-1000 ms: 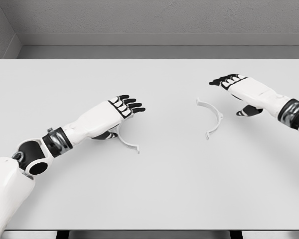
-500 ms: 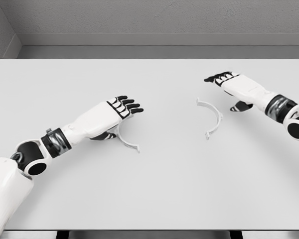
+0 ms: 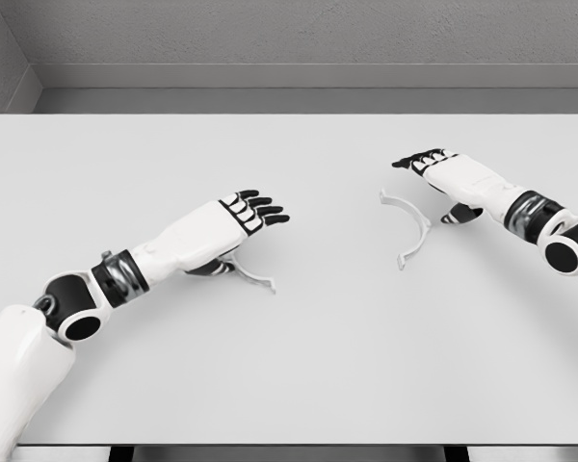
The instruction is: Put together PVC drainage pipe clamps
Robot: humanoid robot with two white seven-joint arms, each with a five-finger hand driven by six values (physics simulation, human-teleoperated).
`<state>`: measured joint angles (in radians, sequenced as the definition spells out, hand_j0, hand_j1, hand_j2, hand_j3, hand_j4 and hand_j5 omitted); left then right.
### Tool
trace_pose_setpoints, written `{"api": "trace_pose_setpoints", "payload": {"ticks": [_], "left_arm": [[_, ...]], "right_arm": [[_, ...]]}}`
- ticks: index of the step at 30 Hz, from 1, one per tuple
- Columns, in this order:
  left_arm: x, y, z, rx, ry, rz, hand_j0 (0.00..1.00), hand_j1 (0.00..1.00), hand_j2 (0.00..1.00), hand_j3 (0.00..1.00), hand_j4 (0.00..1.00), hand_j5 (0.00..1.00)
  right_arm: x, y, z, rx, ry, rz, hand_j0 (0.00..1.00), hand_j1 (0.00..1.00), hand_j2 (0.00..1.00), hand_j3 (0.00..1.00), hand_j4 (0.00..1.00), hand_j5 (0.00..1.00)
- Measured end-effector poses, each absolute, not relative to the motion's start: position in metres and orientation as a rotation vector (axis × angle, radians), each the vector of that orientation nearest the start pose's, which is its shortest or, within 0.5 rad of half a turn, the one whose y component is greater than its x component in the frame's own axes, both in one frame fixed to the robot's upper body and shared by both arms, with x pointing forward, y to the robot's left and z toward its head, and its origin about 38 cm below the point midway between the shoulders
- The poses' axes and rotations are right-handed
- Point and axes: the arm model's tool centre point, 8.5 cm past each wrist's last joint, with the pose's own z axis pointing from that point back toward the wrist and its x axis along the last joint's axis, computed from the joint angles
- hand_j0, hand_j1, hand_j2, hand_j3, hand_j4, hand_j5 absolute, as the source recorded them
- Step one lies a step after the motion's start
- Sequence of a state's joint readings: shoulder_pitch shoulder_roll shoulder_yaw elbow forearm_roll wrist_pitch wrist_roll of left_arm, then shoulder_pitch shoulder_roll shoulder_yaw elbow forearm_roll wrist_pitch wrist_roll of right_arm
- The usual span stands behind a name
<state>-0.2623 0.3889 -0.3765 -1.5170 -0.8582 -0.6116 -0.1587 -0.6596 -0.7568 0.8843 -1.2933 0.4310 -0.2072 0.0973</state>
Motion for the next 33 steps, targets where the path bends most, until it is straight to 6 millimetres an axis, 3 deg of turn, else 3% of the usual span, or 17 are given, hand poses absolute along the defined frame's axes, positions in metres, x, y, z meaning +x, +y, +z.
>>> {"api": "trace_pose_setpoints", "payload": {"ticks": [20,26,33], "left_arm": [[0.390,0.170,0.118,0.420,-1.868,-1.752,1.00,1.00,1.00,1.00,1.00,1.00],[0.394,0.179,0.123,0.447,-1.864,-1.742,1.00,1.00,1.00,1.00,1.00,1.00],[0.400,0.207,0.129,0.515,-1.826,-1.732,1.00,1.00,1.00,1.00,1.00,1.00]], "right_arm": [[0.463,-0.287,0.137,-0.604,-1.368,1.722,1.00,1.00,1.00,1.00,1.00,1.00],[0.461,-0.282,0.139,-0.597,-1.383,1.730,1.00,1.00,1.00,1.00,1.00,1.00],[0.457,-0.272,0.142,-0.581,-1.408,1.747,1.00,1.00,1.00,1.00,1.00,1.00]]}}
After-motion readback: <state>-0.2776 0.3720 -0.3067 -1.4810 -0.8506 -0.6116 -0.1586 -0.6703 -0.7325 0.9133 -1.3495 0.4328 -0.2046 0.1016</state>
